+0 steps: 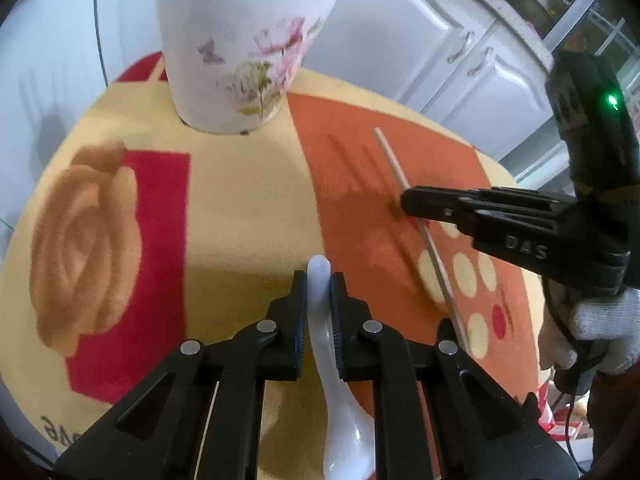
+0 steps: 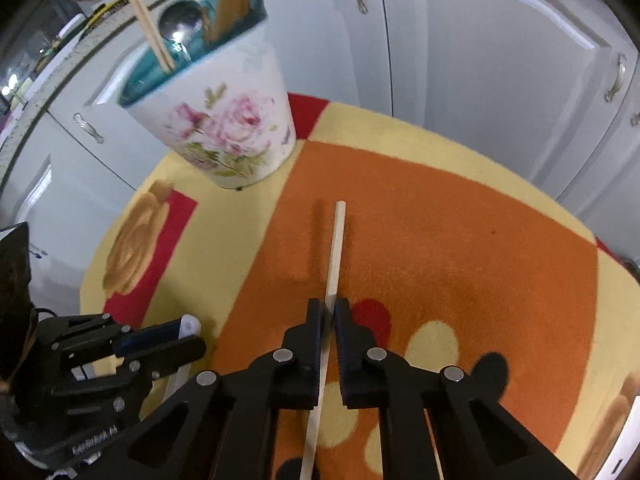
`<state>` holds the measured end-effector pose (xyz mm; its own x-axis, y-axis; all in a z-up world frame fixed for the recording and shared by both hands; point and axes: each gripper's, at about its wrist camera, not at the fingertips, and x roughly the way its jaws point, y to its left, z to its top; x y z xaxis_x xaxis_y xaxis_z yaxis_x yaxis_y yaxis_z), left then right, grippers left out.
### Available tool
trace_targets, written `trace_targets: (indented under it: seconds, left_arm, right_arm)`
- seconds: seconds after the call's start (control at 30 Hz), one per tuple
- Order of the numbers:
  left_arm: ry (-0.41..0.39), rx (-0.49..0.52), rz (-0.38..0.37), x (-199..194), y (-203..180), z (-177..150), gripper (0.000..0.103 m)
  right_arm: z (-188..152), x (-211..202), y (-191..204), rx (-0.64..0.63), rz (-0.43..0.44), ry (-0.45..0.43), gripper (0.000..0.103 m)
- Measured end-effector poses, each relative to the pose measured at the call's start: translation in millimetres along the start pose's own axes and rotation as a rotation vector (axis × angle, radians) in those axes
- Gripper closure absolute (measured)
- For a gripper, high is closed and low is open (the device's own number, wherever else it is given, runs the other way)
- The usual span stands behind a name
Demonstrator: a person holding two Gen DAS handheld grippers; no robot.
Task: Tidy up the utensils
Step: 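Grasp the wooden chopstick with the right tool while the left tool grasps the white plastic spoon, then lift the chopstick and spoon upright and carry both over the flowered holder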
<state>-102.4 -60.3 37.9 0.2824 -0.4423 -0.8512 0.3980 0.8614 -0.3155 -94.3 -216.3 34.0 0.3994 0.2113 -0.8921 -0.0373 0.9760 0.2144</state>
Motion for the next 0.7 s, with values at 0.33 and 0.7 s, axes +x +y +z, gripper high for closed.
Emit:
trace_targets:
  seconds: [0.33,0.7]
  left_arm:
    - [-0.113,0.038,-0.027,-52.1,-7.2,9.2,0.096]
    - [-0.2,0.068,-0.016,-97.9,-4.7,12.8,0.097]
  right_arm:
    - [-9.2,-76.3,8.1,-0.012,0.061,-0.159,0.098]
    - [-11.6,-127.8,28.1,-0.082,0.065,-0.251,0.098]
